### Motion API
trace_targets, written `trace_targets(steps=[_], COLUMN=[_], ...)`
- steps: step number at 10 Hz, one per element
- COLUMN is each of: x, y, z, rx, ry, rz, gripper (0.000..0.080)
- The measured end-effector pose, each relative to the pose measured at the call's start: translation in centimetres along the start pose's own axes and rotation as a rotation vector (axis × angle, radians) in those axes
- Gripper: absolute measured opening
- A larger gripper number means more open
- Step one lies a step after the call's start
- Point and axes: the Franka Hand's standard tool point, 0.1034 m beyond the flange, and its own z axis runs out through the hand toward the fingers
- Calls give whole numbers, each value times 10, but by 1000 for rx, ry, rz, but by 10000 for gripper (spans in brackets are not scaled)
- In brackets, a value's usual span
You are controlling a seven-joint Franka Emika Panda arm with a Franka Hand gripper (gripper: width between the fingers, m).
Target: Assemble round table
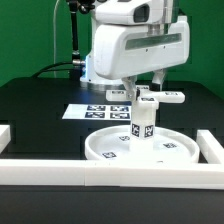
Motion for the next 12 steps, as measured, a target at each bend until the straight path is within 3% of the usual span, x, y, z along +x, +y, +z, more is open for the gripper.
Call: trace_targets(steps=[2,8,10,12], x=[5,7,7,5], y=[-8,-9,-8,-7], z=[0,-3,-3,0], rx=[-2,-1,7,36], ry=[-2,-4,1,33], rz=[165,622,780,990], gripper=[442,442,442,442])
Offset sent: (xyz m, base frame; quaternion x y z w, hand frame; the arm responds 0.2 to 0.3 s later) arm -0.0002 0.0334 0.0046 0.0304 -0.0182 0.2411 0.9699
